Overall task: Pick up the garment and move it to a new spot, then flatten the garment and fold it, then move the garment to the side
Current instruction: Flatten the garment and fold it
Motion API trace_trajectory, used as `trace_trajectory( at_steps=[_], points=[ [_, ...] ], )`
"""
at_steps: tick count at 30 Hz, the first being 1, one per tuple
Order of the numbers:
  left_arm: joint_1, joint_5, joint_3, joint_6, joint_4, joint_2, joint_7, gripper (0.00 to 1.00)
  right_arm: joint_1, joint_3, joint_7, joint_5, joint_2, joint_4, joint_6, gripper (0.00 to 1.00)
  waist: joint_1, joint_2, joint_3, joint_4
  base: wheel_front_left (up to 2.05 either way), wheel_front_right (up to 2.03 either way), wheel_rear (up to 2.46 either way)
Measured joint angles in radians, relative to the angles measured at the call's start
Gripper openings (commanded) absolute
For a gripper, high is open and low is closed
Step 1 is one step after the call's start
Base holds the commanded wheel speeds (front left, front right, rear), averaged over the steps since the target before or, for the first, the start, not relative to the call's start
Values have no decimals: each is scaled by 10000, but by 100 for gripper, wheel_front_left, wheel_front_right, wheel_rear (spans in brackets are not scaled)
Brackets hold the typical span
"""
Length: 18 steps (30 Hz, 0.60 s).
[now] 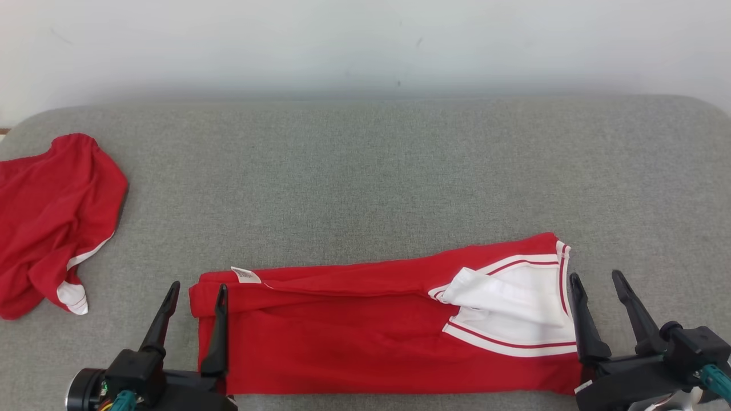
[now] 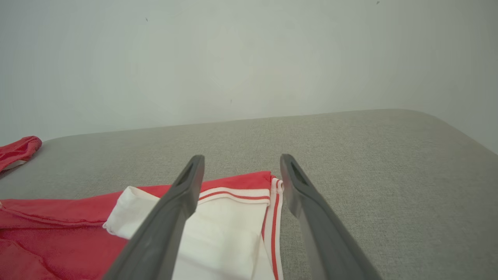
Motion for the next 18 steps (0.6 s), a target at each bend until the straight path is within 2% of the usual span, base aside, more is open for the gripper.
trace_trajectory(
  at_steps=[8,12,18],
  points=[
    [-224,159,-174,-150,27,-242,0,100,-400,-17,217,355,-167,1793,0,100,0,1,340,90,0,0,0],
    [-348,203,-184,-169,86,-326,0,100,-786,268,123,598,-150,2934,0,100,1,1,548,167,0,0,0],
    [-433,263,-144,-249,148,-389,0,100,-1396,671,17,989,-23,3992,0,100,1,1,777,232,0,0,0]
  ],
)
